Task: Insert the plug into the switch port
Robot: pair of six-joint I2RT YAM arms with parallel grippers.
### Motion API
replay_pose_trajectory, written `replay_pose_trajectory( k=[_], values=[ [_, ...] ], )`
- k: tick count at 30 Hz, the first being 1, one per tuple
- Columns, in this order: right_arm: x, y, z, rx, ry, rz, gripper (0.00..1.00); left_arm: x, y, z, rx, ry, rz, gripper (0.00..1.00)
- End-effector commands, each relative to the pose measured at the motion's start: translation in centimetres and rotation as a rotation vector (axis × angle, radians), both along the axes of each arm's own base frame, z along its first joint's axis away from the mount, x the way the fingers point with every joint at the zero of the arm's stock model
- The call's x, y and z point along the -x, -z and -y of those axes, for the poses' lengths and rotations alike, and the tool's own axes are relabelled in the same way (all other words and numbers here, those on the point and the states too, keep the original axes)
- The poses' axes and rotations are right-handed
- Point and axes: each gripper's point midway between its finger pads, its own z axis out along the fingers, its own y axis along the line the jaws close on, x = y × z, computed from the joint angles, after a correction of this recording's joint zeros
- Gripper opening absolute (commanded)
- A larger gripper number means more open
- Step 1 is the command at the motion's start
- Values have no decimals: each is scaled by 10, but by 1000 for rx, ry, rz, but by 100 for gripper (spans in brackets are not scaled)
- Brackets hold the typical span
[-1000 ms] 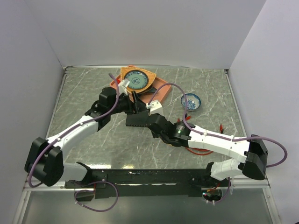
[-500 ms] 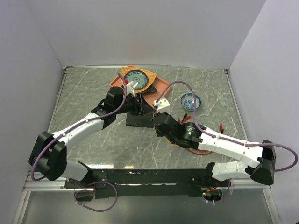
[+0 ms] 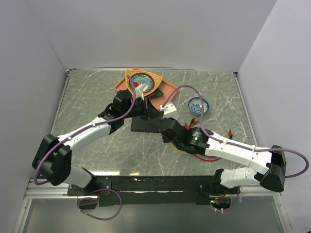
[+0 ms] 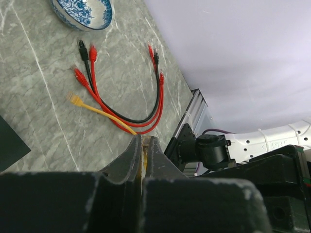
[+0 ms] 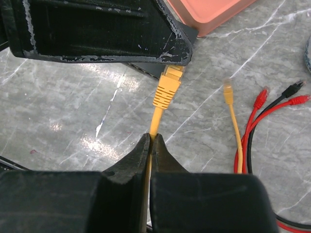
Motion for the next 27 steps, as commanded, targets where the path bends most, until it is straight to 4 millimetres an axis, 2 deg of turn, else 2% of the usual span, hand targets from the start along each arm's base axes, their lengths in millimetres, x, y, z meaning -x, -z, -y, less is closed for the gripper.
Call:
replay_pose_trajectory(
  k=[1,3,4,5,6,9,12,15,17,18,19,21,22,25,27],
  values=[
    [-1,-17,-5,-73,9,33,1,4,-28,1,46,8,84,1],
    [0,-21,-4,-87,-1,42,12,3,-30,-3,43,-16,99,1],
    [0,-22,-3,-96,-5,42,23,5,-35,-7,49,-29,111,1],
    [0,-26,-4,-112,-11,50,29,5,-37,-9,48,-43,121,1],
    [2,-30,-2,-135,-20,55,40,4,-38,-11,47,-56,126,1],
    [6,-42,-3,-215,-59,65,54,5,-48,-20,53,-102,161,1],
    [9,-53,-2,-303,-109,77,77,8,-58,-28,74,-134,194,1],
    [16,-68,-5,-411,-199,100,92,13,-68,-34,92,-145,225,1],
    [20,-75,-5,-458,-244,123,98,19,-75,-35,113,-129,246,1],
    [31,-78,-7,-501,-306,124,99,21,-80,-35,131,-122,265,1],
    [28,-87,-6,-539,-319,155,99,25,-82,-37,143,-117,274,1],
    [40,-93,-9,-598,-397,161,99,31,-92,-37,183,-96,306,1],
    [40,-101,-9,-631,-412,184,99,34,-94,-38,193,-87,315,1],
    [47,-104,-11,-675,-470,184,98,46,-102,-36,235,-34,357,1],
    [50,-110,-15,-706,-507,199,93,55,-107,-34,261,19,376,1]
  ],
)
